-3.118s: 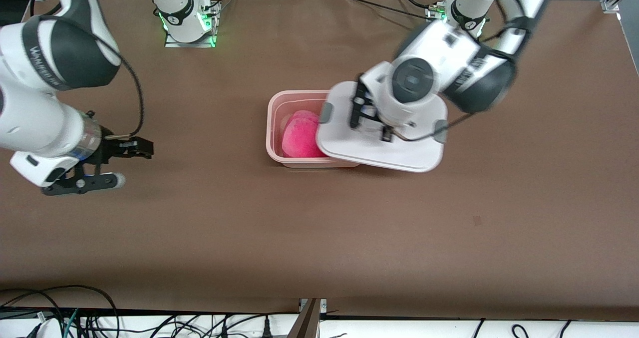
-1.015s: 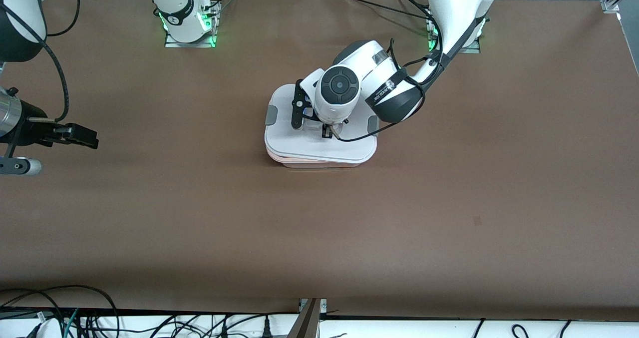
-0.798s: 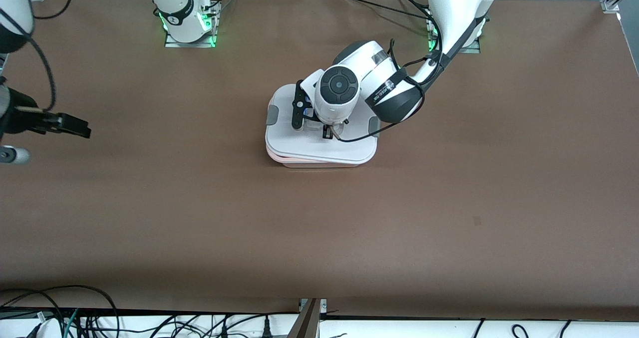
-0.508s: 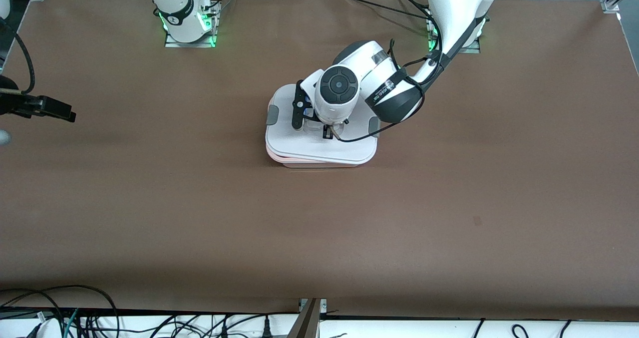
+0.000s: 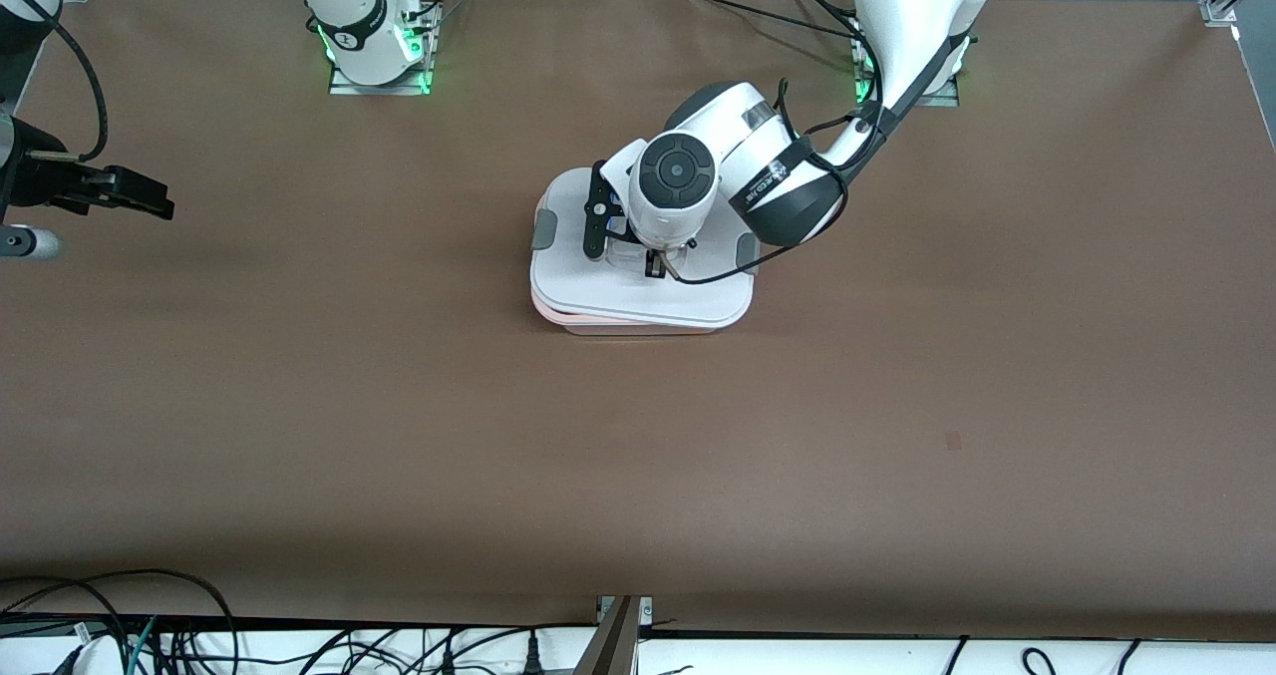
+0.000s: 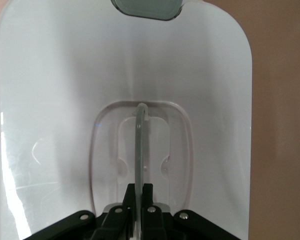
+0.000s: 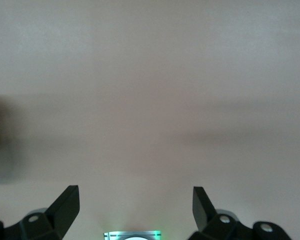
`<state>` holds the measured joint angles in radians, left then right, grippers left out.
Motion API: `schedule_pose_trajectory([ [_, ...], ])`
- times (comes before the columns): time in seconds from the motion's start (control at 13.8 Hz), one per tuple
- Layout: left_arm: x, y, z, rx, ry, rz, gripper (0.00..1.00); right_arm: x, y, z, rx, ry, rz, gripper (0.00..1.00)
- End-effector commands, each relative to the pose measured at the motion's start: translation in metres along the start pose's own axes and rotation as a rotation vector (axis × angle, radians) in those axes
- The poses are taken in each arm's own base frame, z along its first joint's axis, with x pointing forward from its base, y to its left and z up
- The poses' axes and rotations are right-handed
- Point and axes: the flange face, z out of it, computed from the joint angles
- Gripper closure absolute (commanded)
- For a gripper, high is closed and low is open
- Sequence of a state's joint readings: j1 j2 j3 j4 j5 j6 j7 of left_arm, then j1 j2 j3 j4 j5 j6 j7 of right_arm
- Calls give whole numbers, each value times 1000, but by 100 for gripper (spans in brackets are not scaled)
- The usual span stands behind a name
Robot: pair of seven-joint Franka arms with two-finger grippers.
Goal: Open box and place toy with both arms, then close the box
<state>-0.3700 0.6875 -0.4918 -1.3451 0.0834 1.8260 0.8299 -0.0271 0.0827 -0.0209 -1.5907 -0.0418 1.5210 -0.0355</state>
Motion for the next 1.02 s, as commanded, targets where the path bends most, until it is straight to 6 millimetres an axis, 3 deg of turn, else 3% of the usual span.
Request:
schedule_pose_trajectory([
  [0.0, -9, -7, 12, 14, -36, -35, 100, -2, -10, 5, 4, 1, -48, 0],
  [0.29, -5, -7, 11, 33, -18, -107, 100, -7, -5, 6, 6, -2, -45, 0],
  [0.58, -5, -8, 10, 36, -14, -124, 100, 7, -4, 10, 10, -6, -44, 0],
  [0.94, -4, -9, 9, 45, -5, -146, 100, 10, -6, 8, 9, 0, -45, 0],
])
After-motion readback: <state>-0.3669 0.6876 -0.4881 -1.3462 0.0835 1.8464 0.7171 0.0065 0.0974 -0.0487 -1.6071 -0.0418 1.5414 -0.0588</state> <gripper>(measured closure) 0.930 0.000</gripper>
